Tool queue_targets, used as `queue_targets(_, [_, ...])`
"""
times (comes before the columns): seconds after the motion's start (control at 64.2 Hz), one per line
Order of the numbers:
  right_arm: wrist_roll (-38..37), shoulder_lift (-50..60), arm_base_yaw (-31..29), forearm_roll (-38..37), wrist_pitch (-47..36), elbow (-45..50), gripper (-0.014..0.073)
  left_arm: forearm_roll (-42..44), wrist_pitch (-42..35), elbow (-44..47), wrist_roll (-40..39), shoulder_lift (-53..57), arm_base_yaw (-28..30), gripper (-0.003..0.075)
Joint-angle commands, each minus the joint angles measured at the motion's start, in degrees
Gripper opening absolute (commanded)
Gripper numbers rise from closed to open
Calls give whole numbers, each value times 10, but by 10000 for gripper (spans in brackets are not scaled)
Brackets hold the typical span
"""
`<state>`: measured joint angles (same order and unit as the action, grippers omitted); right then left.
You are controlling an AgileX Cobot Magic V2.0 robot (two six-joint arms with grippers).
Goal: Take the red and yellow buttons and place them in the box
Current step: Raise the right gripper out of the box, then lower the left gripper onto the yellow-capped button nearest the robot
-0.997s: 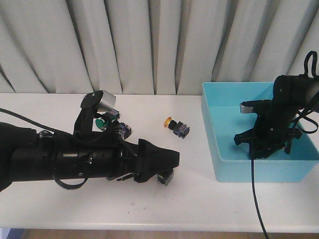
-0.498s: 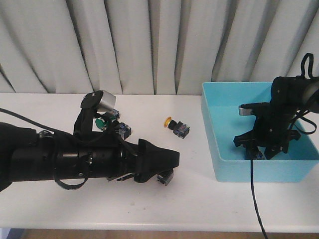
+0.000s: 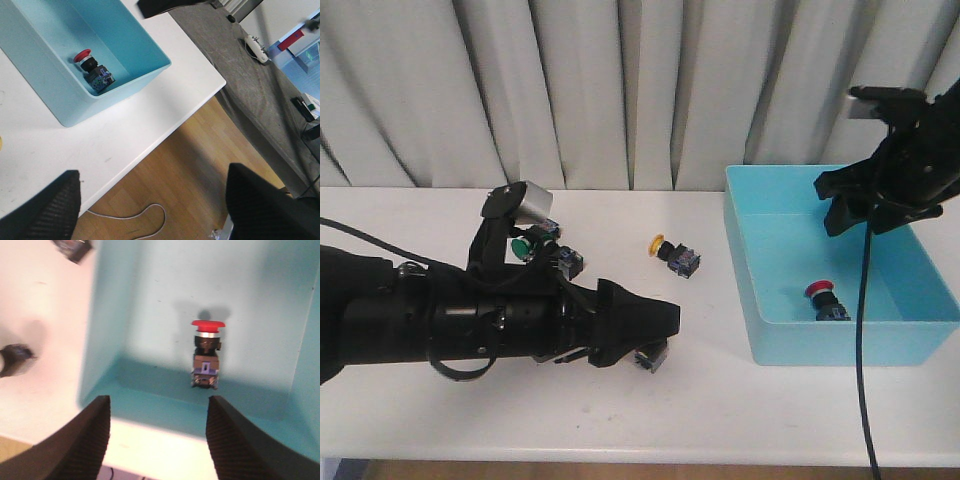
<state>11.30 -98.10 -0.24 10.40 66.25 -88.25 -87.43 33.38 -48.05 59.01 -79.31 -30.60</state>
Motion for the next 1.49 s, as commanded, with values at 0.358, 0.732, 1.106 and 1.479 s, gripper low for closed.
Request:
queue_targets(0.358, [21,350,-1,-23,-180,339,391,-24,8,-13,0,20,1,575])
queue_targets(0.732, [21,490,-1,-13,-238,490,391,-7,-17,-13,2,20,1,575])
queue_targets(1.106, [19,512,-1,-11,-227,491,391,310,-87,-67,-34,4,1,575])
queue_targets(1.479, [19,512,-1,-11,-227,491,391,591,-66,-209,-149,-123,-41,573])
